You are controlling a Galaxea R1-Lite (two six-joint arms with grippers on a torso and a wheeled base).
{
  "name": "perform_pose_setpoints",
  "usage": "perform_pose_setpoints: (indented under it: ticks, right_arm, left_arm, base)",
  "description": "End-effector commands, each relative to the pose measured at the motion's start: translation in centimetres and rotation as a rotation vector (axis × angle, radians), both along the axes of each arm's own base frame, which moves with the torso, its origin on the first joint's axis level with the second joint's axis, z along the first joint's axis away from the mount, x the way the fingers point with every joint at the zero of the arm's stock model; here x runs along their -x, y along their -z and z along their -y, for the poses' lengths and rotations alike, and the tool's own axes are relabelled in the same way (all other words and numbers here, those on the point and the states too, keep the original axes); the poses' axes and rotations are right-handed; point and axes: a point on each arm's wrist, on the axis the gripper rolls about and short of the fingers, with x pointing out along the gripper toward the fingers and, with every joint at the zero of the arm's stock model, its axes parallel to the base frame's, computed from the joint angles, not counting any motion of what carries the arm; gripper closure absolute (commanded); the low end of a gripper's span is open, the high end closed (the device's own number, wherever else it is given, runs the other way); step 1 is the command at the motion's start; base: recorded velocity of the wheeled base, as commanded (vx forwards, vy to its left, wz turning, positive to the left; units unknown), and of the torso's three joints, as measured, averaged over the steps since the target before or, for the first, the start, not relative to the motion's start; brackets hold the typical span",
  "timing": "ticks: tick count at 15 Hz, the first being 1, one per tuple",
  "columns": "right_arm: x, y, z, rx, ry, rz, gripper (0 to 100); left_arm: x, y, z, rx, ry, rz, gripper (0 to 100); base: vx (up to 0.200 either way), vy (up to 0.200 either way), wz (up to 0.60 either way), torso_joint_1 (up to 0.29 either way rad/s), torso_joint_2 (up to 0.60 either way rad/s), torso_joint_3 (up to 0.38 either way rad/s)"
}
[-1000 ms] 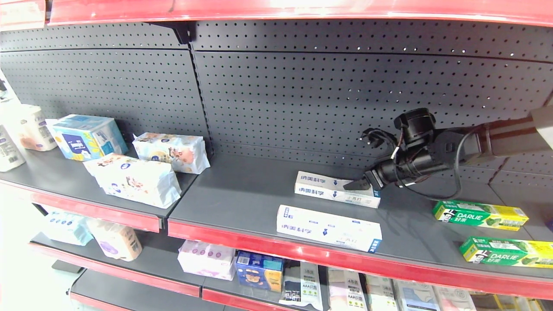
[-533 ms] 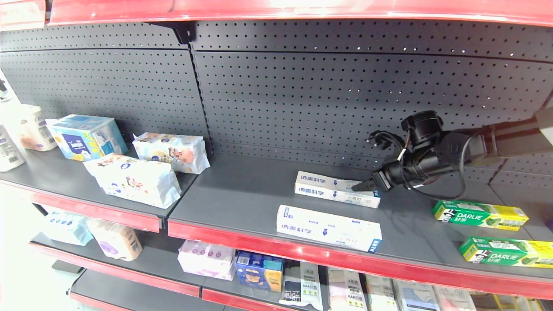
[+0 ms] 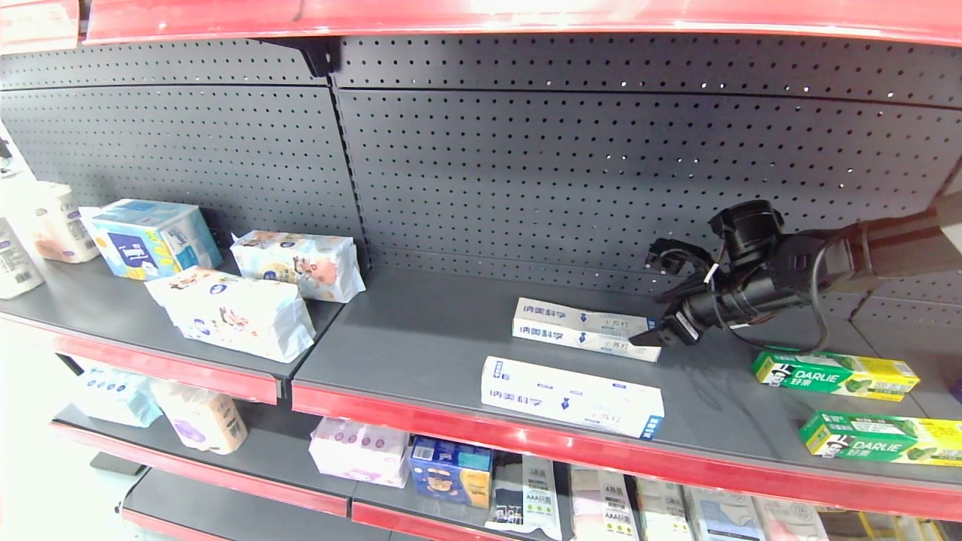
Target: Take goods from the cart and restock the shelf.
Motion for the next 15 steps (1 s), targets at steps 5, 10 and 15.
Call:
perform_pose_setpoints:
  ticks: [5, 10, 15]
  right_arm:
    - [-0.02, 0.81, 1.2, 0.005, 0.024, -0.023, 0]
    - [0.04, 0.88, 0.95, 0.006, 0.008, -0.023, 0]
    - [0.08, 0.5, 0.75, -0.031, -0.007, -0.02, 0]
  left_arm:
    - [-0.01, 0.01, 0.0, 0.0, 0.0, -0.001, 0]
    - [-0.01, 0.01, 0.0, 0.0, 0.0, -0.001, 0]
    - [-0.01, 0.01, 0.0, 0.0, 0.0, -0.001, 0]
  base:
    - [0.0, 0.0, 0.0, 0.0, 0.0, 0.0]
    - [0.0, 0.0, 0.0, 0.0, 0.0, 0.0]
    - [0.0, 0.0, 0.0, 0.0, 0.0, 0.0]
